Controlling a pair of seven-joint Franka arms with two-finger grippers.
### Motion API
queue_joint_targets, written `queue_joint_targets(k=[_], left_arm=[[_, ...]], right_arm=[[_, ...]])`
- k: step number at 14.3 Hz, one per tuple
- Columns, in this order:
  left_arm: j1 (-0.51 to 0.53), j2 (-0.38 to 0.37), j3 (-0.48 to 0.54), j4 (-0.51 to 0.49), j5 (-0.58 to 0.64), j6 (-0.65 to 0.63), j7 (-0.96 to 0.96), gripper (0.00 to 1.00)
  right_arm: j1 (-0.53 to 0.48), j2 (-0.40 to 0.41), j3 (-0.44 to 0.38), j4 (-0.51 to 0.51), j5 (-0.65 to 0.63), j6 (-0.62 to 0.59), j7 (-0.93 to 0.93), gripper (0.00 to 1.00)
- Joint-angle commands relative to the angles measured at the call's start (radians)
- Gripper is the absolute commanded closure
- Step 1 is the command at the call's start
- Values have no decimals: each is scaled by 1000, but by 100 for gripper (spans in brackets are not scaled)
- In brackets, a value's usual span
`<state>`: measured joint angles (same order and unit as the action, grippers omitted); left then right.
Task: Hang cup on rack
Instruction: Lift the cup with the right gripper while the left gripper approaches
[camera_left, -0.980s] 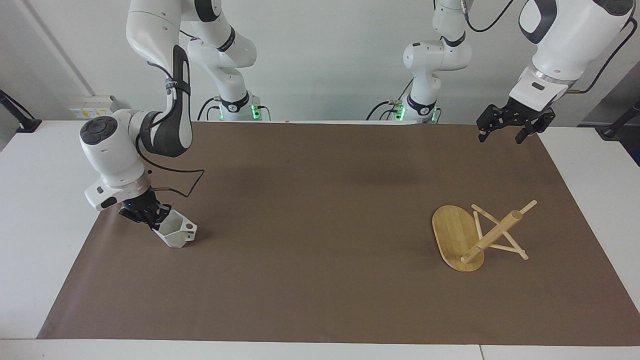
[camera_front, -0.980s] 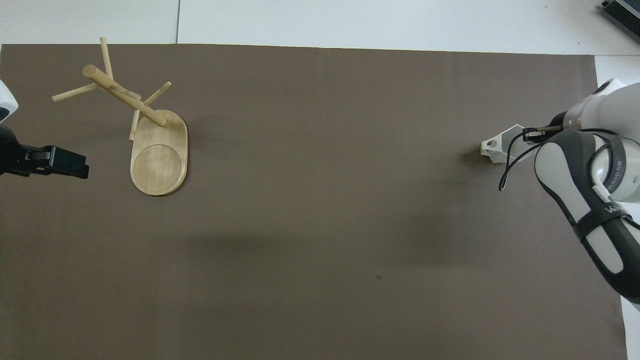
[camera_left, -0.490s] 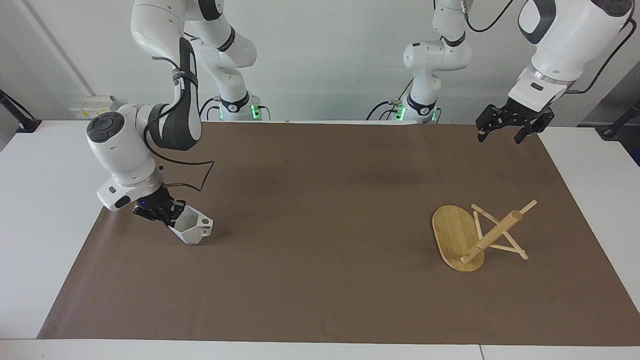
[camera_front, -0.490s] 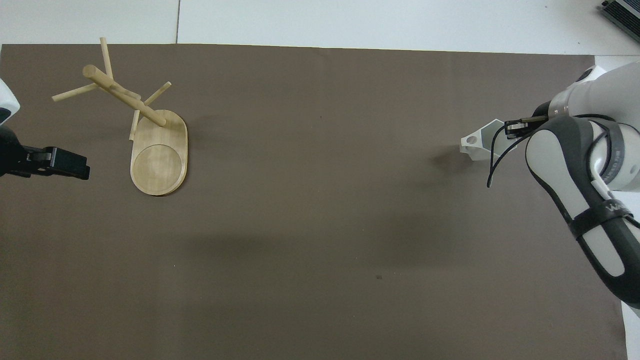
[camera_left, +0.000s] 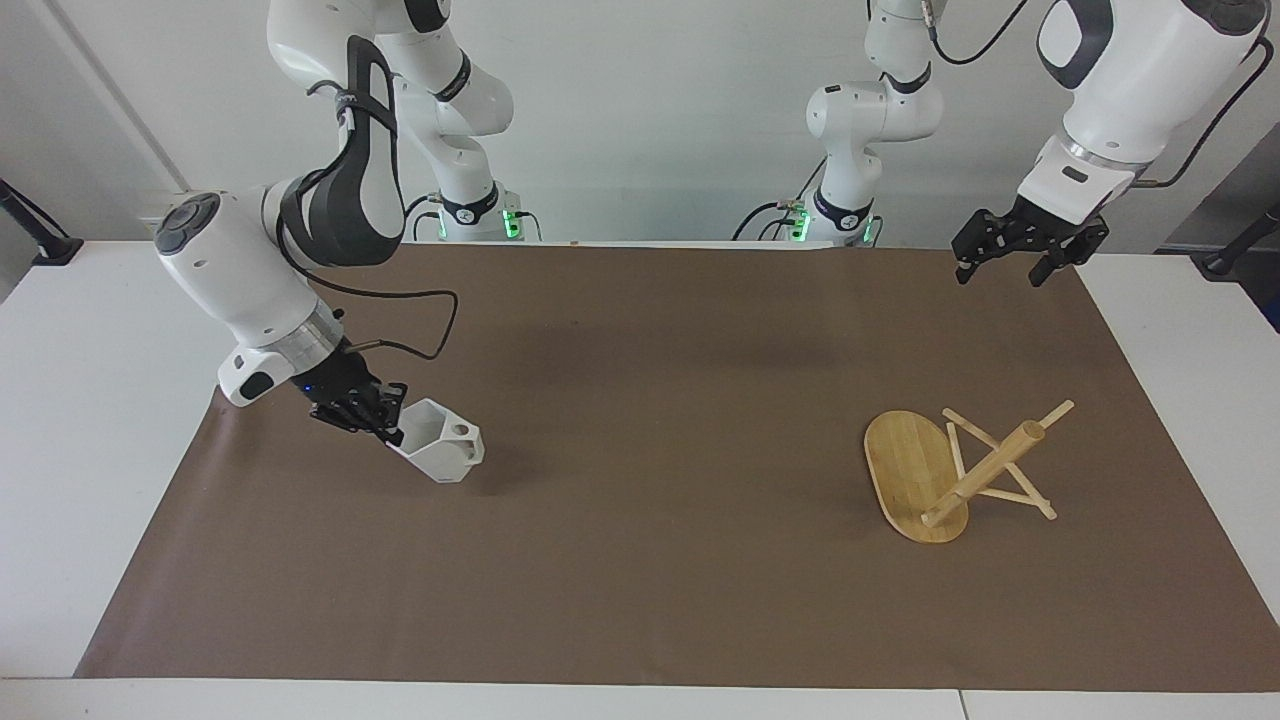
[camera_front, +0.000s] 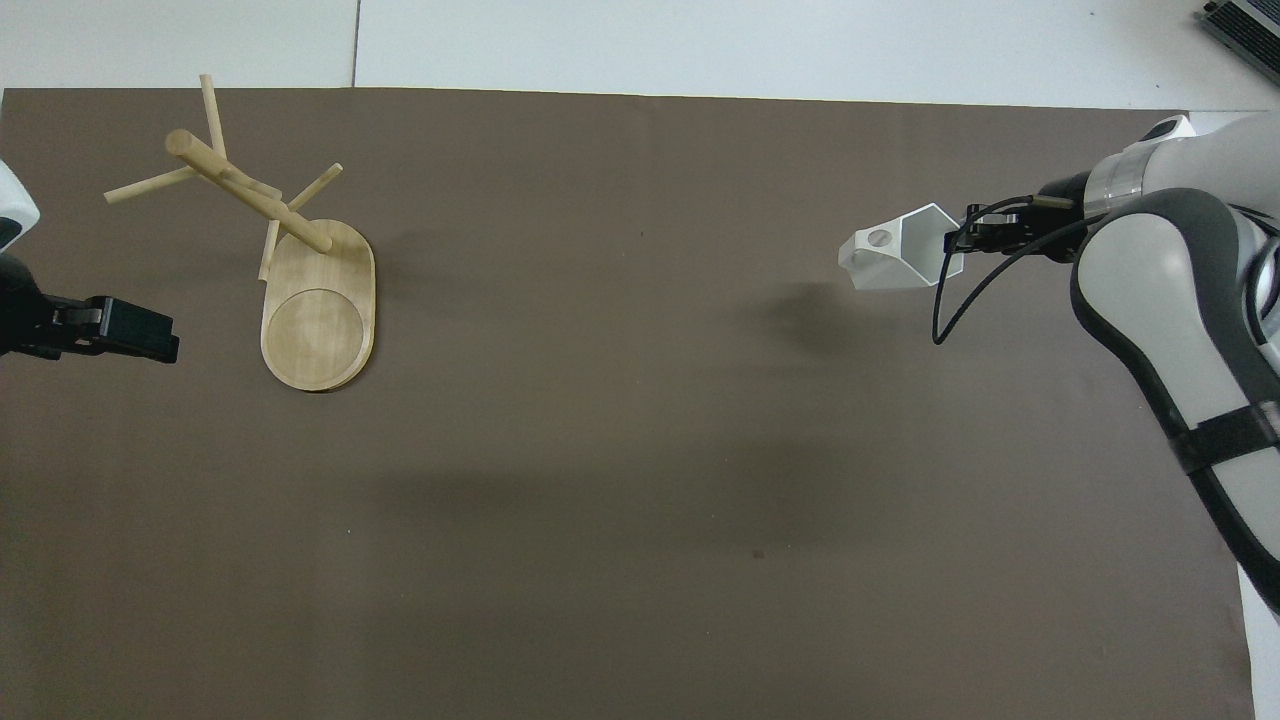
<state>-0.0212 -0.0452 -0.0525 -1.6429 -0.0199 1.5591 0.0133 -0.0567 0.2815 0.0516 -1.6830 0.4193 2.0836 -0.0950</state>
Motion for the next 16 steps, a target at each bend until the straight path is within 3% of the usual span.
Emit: queue_joint_targets(k=[1,3,7,12,16], left_arm=[[0,-22,-3,-22,9,-17,-22,0],[-8,-25,-7,-22,8,-33,-67,0],[-8,-30,-12,-25,-17,-89,-240,0],[-55,-76,-17,-104,-66,-117,-491,0],[-56,-82,-15,-114,-317,-122,-883,0]], right_arm=[[-9,-8,57,9,132,6,29,100],[-9,-7,95,28,206,7,29,100],[-11,-42,172,29,210,-6,31,100],[-11,-82,241,29,208,-28,75,100],[-12,-82,333,31,210,-25,113,100]])
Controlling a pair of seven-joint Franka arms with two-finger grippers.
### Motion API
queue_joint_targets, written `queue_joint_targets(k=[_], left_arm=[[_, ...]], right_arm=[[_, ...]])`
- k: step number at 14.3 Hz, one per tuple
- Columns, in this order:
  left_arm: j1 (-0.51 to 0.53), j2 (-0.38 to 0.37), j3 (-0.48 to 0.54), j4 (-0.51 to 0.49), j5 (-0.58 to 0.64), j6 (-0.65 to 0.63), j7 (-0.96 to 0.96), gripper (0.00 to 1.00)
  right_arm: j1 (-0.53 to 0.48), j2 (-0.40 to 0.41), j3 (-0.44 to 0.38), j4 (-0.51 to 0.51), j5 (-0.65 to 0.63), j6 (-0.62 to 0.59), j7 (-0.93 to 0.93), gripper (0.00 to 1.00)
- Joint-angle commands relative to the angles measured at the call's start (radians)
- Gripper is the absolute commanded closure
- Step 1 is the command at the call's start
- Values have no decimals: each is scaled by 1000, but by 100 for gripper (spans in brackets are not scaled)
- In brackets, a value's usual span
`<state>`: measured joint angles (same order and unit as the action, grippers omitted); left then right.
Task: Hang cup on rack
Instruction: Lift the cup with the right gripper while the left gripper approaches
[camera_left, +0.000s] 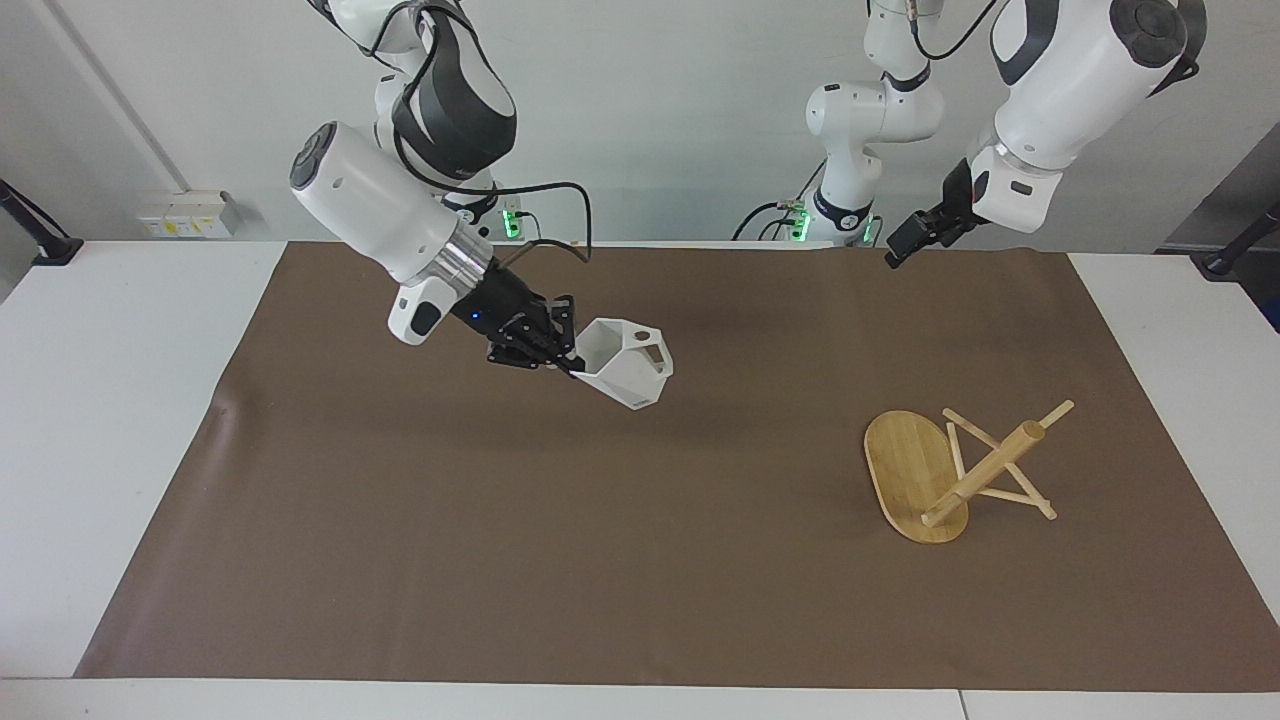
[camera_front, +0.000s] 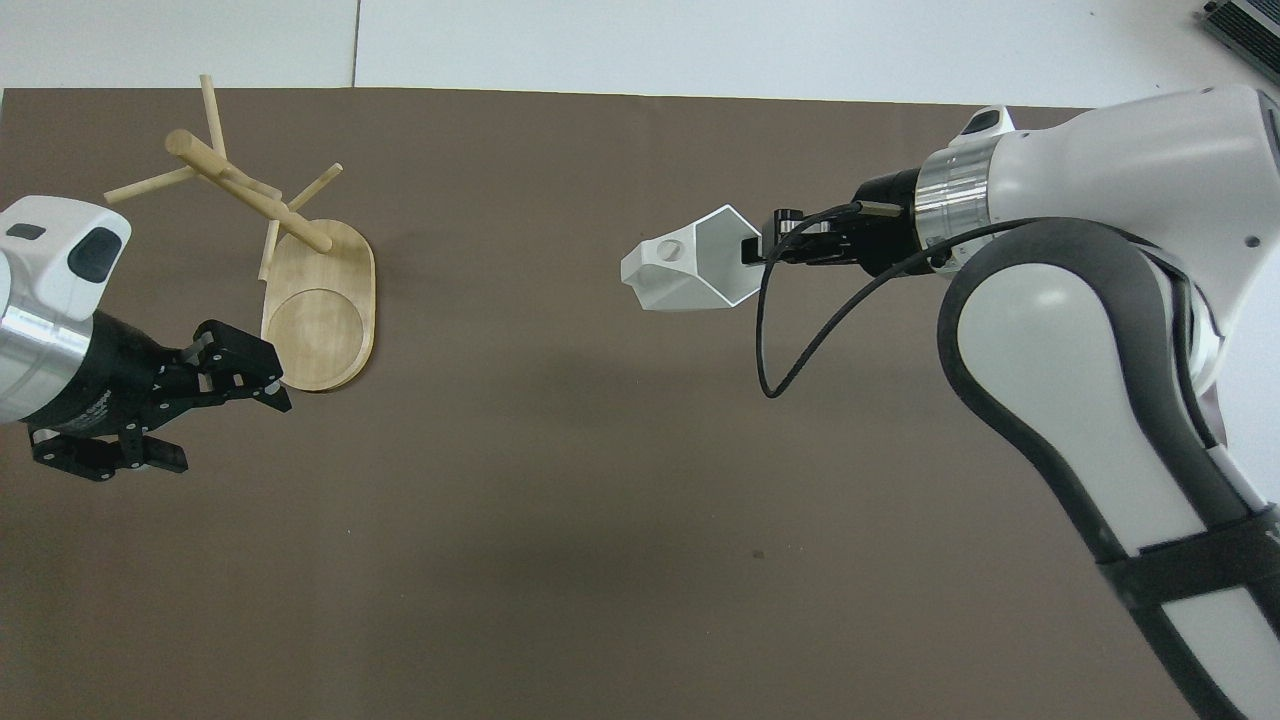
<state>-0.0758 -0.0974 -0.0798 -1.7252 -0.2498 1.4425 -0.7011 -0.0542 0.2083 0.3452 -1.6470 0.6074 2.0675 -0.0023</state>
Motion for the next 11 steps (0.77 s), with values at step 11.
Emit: queue_joint_targets(k=[11], left_arm=[[94,-96,17,-172,-446,101,-523,0]], right_arm=[[-18,5,208,-7,26,184,273,100]])
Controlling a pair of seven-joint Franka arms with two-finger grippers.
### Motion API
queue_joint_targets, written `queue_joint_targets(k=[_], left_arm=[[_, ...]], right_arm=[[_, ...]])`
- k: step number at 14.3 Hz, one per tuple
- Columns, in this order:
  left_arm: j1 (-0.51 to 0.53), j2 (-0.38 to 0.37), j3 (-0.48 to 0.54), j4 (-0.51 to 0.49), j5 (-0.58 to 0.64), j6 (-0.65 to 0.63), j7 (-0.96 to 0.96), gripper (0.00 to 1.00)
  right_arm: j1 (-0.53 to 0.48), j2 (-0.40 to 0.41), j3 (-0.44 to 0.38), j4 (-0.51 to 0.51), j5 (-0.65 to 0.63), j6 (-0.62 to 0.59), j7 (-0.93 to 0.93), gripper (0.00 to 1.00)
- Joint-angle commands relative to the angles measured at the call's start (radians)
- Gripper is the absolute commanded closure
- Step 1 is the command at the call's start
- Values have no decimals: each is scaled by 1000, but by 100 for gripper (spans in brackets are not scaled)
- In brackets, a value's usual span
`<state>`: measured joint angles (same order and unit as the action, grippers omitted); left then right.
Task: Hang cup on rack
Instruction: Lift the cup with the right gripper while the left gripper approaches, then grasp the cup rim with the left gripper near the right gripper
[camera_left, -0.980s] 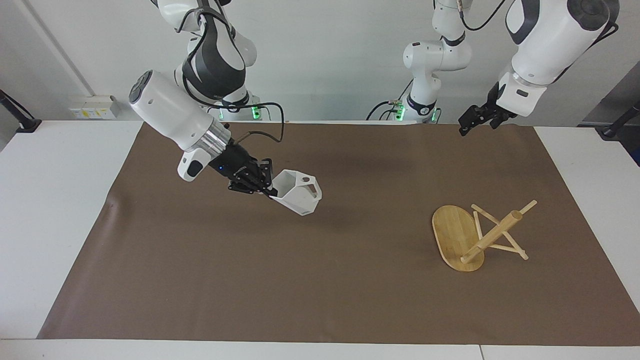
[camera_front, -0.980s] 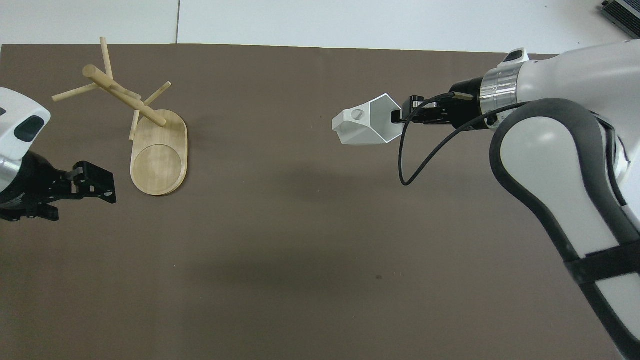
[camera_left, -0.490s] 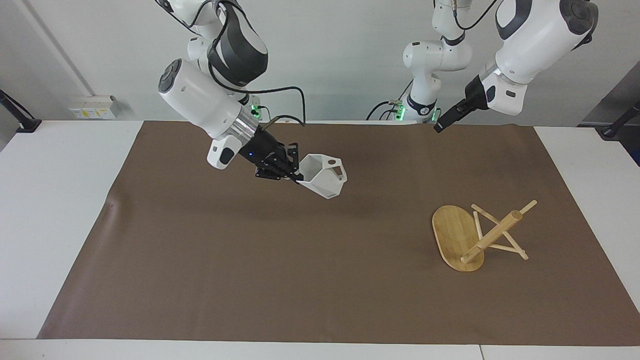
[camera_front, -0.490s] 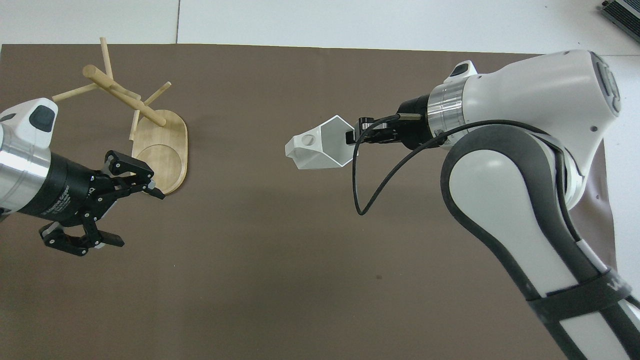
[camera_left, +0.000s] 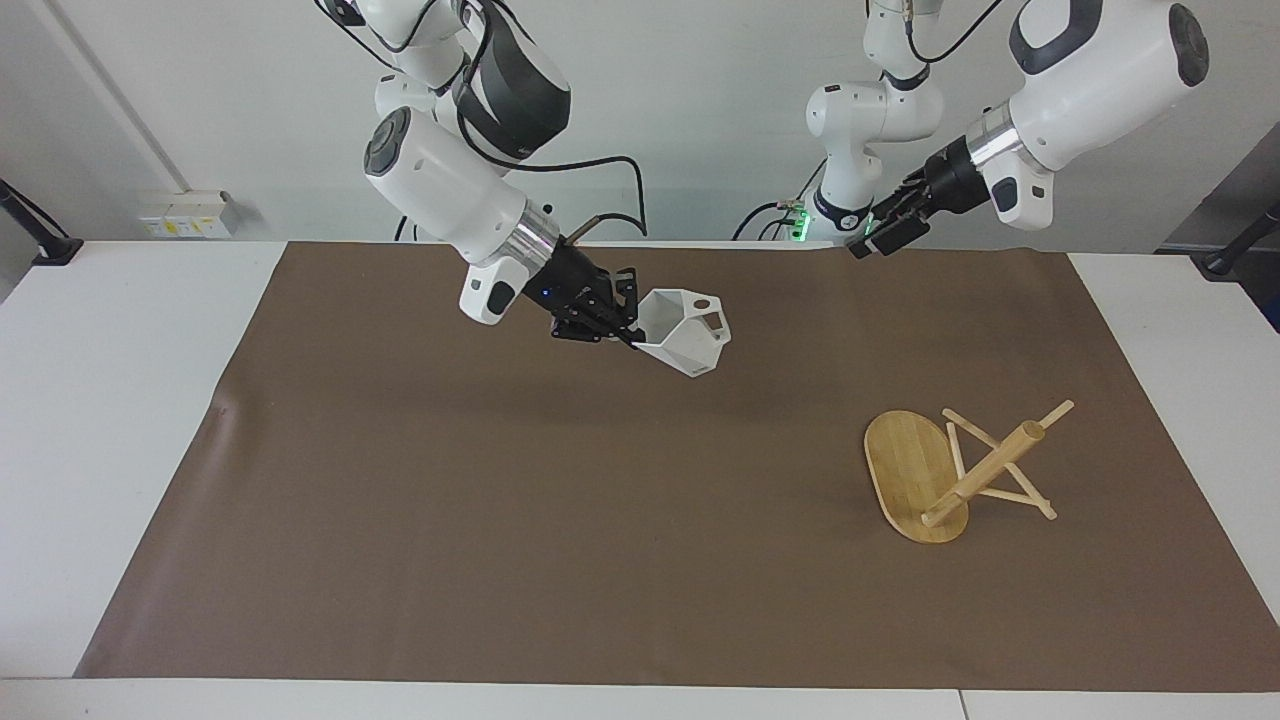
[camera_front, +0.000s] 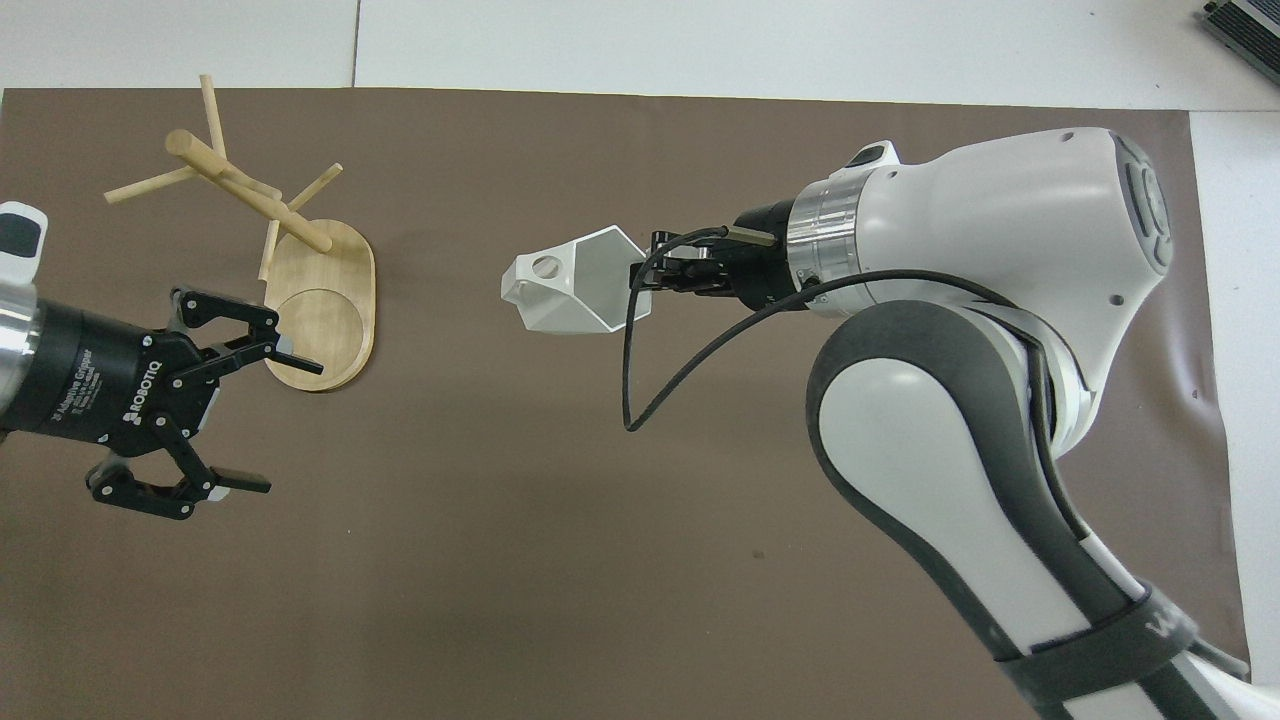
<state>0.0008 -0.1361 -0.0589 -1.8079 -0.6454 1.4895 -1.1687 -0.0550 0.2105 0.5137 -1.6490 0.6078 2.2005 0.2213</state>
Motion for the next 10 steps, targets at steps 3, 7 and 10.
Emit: queue_joint_targets(k=[3,7,10], left_arm=[[53,-105,-2,-205,-164,171,-97,0],[137,-54,-4,-208,-344,271,-175,0],[73,-39,-9,-235,-365,394,-243,0]], right_arm=[[-17,7,63,-5,52,65,93,100],[-17,7,89,-6,69,76,104,100],[-17,7,120,-8,67,76,133,100]])
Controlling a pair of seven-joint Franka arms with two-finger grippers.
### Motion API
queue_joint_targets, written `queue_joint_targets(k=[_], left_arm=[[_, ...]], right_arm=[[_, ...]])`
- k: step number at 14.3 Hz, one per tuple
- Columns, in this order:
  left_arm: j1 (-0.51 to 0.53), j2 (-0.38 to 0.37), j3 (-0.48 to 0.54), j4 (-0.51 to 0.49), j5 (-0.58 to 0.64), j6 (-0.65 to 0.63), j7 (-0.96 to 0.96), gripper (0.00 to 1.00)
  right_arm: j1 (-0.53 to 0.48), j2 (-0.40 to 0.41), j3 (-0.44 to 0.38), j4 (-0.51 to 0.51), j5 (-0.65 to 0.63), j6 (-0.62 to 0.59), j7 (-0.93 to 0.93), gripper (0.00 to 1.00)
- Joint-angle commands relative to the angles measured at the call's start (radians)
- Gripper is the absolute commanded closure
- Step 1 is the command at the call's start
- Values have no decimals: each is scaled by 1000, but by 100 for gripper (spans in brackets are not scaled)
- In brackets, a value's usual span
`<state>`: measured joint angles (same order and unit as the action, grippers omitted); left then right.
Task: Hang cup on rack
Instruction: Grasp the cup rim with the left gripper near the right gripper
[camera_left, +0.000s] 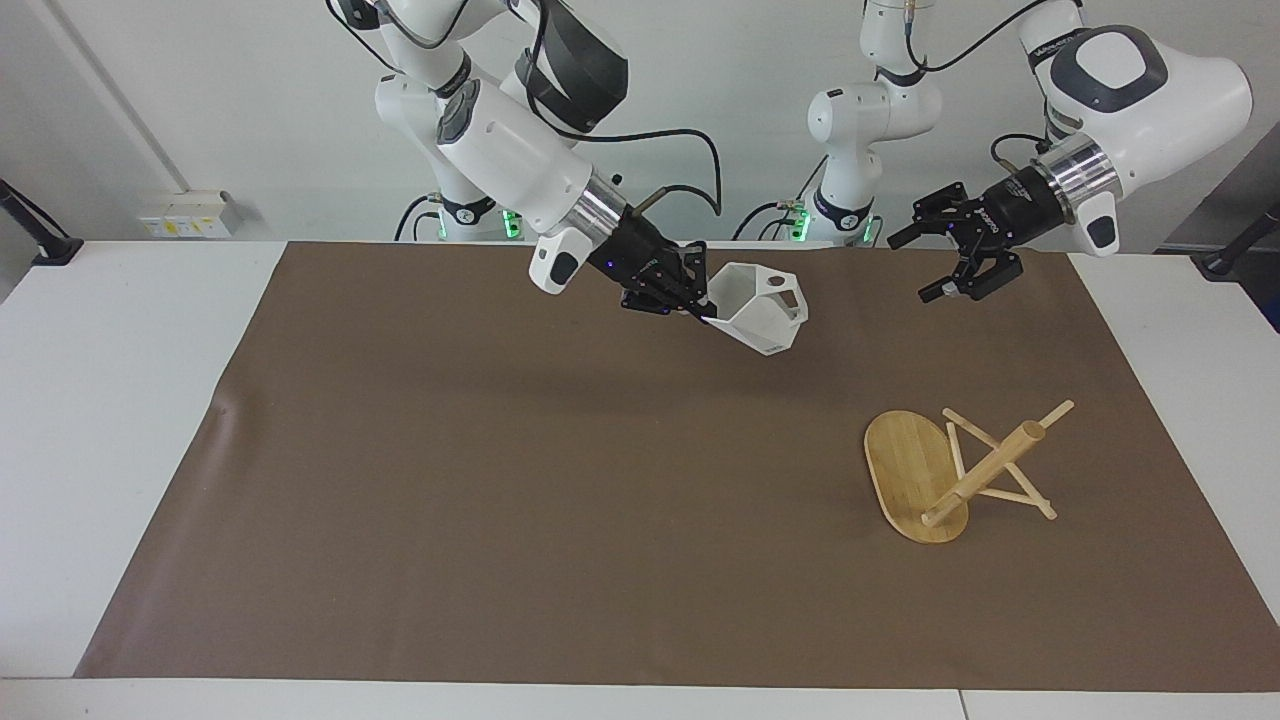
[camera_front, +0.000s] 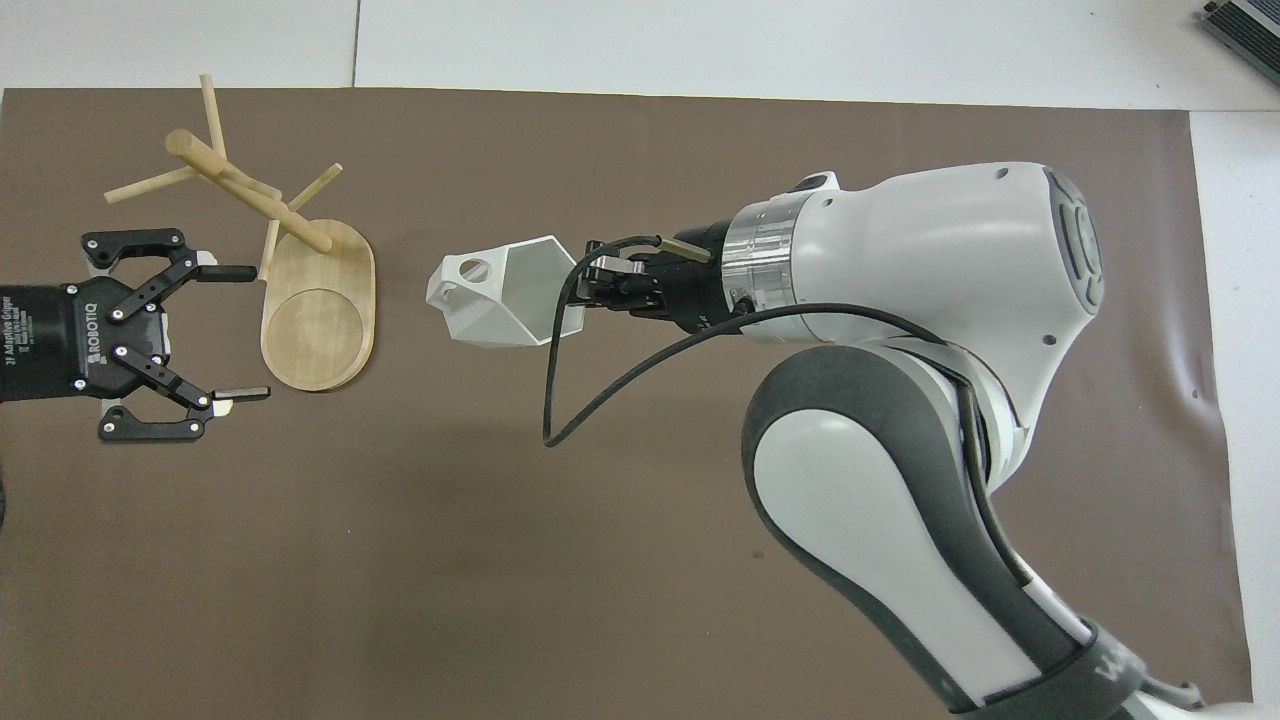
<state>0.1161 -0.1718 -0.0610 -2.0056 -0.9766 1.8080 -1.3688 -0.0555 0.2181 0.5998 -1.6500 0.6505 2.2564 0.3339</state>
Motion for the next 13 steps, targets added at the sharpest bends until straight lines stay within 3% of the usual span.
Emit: queue_joint_targets(k=[1,9,13], left_arm=[[-44,0,-7,-47,-57,95,-43,0],[-206,8,-5,-84,-62,188,-49,0],[-219,0,-14,-107,-60,212,-55,0]], right_arm=[[-17,0,38,-8,23,19,20,100],[-4,0,48,-8,17,22,22,100],[-3,0,48,-11,18,22,22,100]])
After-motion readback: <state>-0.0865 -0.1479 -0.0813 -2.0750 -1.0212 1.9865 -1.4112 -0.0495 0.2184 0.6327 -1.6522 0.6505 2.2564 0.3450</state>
